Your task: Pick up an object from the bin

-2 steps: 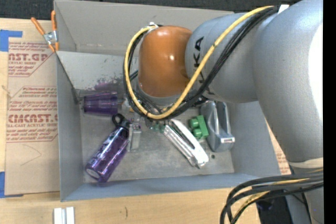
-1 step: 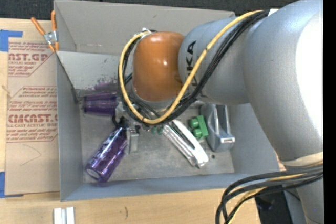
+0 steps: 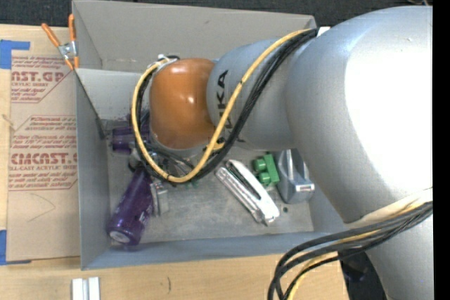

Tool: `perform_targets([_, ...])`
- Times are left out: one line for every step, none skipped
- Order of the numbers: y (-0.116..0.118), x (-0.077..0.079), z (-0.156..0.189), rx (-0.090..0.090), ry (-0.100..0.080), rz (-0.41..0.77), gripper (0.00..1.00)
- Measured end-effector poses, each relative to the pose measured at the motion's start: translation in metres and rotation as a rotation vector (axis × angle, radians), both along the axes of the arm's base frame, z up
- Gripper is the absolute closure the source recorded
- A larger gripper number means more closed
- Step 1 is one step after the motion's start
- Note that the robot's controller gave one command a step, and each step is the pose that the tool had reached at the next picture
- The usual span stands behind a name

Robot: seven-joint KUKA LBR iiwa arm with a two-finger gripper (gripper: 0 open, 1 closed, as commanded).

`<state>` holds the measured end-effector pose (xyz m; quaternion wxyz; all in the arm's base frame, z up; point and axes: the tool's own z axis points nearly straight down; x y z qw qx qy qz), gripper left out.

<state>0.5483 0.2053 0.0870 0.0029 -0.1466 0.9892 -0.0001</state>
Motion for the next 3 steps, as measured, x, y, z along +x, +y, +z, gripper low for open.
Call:
perform_targets([0.0091, 0.0119, -0.0117, 0.006, -0.013, 0.081, 1.00])
perform_targets([0.0086, 0.0122, -0.0118, 0.007, -0.014, 0.081, 1.00])
perform_targets([0.0085, 0.0123, -0.0118, 0.007, -0.014, 0.080, 1.00])
